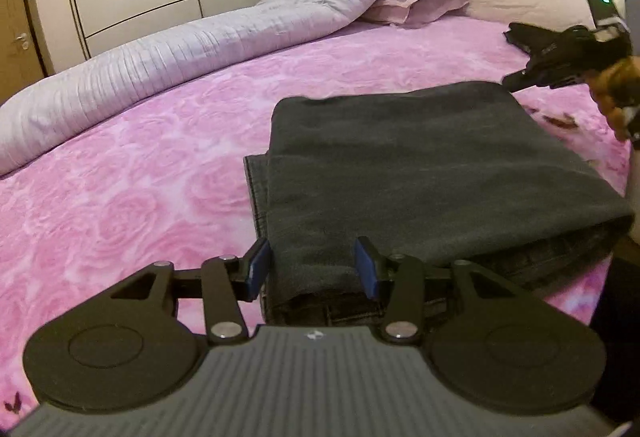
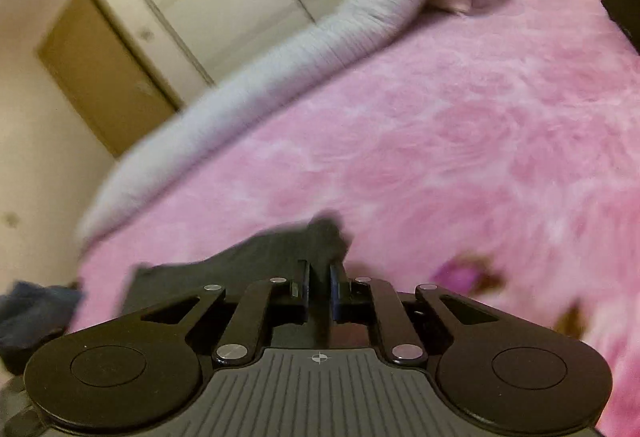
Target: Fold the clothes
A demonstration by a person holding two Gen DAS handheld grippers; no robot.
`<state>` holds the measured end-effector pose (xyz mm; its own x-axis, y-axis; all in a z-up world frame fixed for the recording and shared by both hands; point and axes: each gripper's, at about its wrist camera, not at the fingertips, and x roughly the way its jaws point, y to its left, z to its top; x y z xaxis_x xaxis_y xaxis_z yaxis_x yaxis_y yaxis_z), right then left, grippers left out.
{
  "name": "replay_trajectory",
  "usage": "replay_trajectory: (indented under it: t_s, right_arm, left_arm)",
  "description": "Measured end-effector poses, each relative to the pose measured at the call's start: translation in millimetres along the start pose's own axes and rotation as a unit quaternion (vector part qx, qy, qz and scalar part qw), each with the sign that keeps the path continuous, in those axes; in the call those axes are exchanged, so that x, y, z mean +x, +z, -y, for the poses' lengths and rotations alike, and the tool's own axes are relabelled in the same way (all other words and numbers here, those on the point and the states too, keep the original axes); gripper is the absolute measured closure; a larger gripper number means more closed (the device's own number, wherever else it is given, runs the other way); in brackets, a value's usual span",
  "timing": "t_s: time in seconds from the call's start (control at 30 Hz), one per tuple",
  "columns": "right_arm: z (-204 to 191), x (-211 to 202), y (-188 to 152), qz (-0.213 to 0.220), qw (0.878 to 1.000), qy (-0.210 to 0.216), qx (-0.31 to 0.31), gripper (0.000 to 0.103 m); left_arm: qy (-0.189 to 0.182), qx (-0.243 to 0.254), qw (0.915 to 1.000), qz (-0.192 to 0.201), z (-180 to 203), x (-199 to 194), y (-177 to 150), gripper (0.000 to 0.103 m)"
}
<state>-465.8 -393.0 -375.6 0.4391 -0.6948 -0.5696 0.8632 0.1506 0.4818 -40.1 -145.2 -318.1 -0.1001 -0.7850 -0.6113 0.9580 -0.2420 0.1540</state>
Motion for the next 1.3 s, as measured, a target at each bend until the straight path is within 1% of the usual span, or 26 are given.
replay_trajectory:
  t_s: [0.03,0.07,0.1,0.17,0.23,0.27,0.3,0.37,0.4,0.43,0.47,0.53,0.57,0.63,0.7,0.77,0.8,0.83,0.9,1.0,1.03,1.1,1.17,1.2,1.23,1.3]
  right_arm:
    - [6,6,5,-0.007,1.000,-0.026,-0.009,0.095]
    - [1,-6,0,-0.001,0.999,-0.028,-0.029,0.095]
    - [-6,-22,-7,0.010,0.998,-0.025,-0.051,0.095]
    - [-20,-54,-21,0.030,0.995,-0.017,-0.096,0.094]
    - [-45,-90,-53,0.039,0.987,0.020,-0.151,0.092]
    - [-56,-103,-71,0.038,0.984,0.041,-0.168,0.090]
    - [-66,-115,-88,0.036,0.981,0.062,-0.182,0.089]
    - [-84,-125,-121,0.024,0.973,0.101,-0.207,0.086]
    - [-94,-126,-138,0.016,0.968,0.117,-0.221,0.084]
    - [-99,-122,-151,0.007,0.965,0.123,-0.230,0.081]
    - [-104,-117,-164,-0.003,0.963,0.127,-0.238,0.078]
    - [-106,-103,-181,-0.038,0.962,0.110,-0.245,0.076]
    - [-105,-102,-185,-0.041,0.962,0.106,-0.249,0.076]
    - [-105,-107,-188,-0.042,0.961,0.097,-0.256,0.076]
    - [-103,-118,-183,-0.025,0.964,0.087,-0.249,0.076]
    - [-92,-107,-182,-0.028,0.969,0.077,-0.235,0.074]
    - [-91,-104,-182,-0.031,0.968,0.075,-0.236,0.074]
    - [-91,-104,-182,-0.035,0.968,0.074,-0.239,0.073]
    - [-93,-107,-180,-0.039,0.968,0.069,-0.239,0.073]
    - [-96,-124,-171,-0.007,0.971,0.079,-0.228,0.072]
    - [-96,-128,-167,0.004,0.972,0.079,-0.223,0.069]
    - [-94,-127,-162,0.014,0.974,0.073,-0.212,0.064]
    - [-94,-117,-155,0.013,0.978,0.066,-0.199,0.060]
    - [-94,-113,-152,0.011,0.979,0.060,-0.194,0.060]
    - [-93,-109,-149,0.009,0.981,0.053,-0.188,0.060]
    - [-90,-102,-146,0.008,0.984,0.053,-0.171,0.060]
  left_arm:
    - [-0.002,-0.005,1.0000,0.002,-1,0,-1,0.063]
    - [-0.005,-0.009,0.9999,0.004,-2,0,-2,0.062]
    - [-0.007,-0.010,0.9999,0.009,-4,-7,-3,0.061]
    - [-0.010,-0.011,0.9997,0.021,-8,-20,-4,0.061]
    - [-0.020,-0.002,0.9992,0.035,-7,-30,-4,0.065]
    - [-0.027,0.006,0.9987,0.044,-4,-34,-2,0.066]
    - [-0.034,0.016,0.9984,0.043,0,-34,-1,0.065]
    - [-0.046,0.036,0.9974,0.041,7,-32,0,0.065]
    - [-0.037,0.055,0.9975,0.026,12,-23,-1,0.064]
    - [-0.029,0.073,0.9969,0.012,17,-15,-3,0.064]
    - [-0.027,0.081,0.9963,0.008,18,-9,-9,0.064]
    - [-0.032,0.074,0.9966,0.018,17,-7,-14,0.063]
    - [-0.029,0.075,0.9966,0.017,16,-9,-14,0.063]
    - [-0.023,0.076,0.9967,0.016,15,-14,-13,0.063]
    - [-0.014,0.077,0.9969,0.010,12,-16,-17,0.062]
    - [-0.011,0.071,0.9974,0.002,8,-11,-26,0.060]
    - [-0.010,0.068,0.9976,-0.001,6,-8,-30,0.060]
    - [-0.010,0.064,0.9979,0.002,4,-13,-27,0.060]
    - [-0.009,0.055,0.9984,0.008,-1,-23,-21,0.065]
    - [-0.007,0.042,0.9989,0.019,-7,-38,-13,0.065]
    - [-0.009,0.038,0.9989,0.027,-9,-43,-7,0.065]
    - [-0.006,0.029,0.9985,0.045,-15,-47,8,0.065]
    - [-0.018,0.012,0.9981,0.057,-23,-39,27,0.065]
    - [-0.025,0.005,0.9978,0.062,-27,-34,37,0.062]
    - [-0.030,0.002,0.9977,0.060,-30,-23,46,0.061]
    - [-0.045,-0.011,0.9979,0.045,-38,9,62,0.061]
